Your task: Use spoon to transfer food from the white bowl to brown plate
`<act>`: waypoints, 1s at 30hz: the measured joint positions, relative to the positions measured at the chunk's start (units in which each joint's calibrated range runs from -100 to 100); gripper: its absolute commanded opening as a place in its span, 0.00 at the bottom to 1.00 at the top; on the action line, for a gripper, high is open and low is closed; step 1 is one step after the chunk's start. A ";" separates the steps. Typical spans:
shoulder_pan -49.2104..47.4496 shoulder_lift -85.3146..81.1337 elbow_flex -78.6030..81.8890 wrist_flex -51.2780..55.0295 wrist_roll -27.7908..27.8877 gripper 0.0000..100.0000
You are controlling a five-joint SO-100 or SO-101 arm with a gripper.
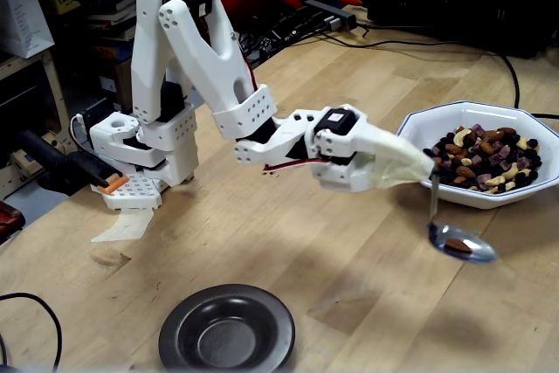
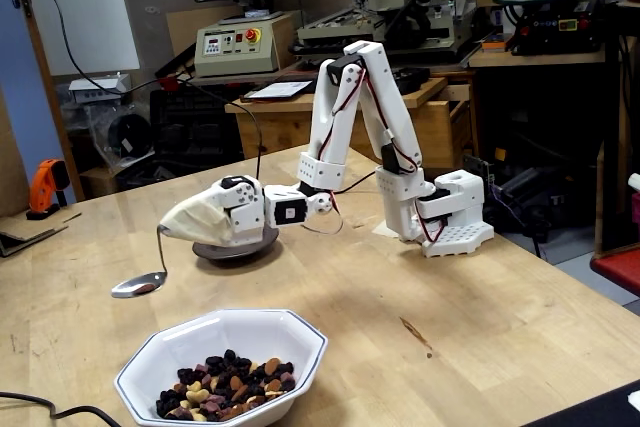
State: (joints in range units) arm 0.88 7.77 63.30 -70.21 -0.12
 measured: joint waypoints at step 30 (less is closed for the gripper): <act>17.23 -0.09 1.68 -0.32 0.00 0.04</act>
State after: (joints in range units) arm 18.10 7.69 64.98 -70.53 -0.12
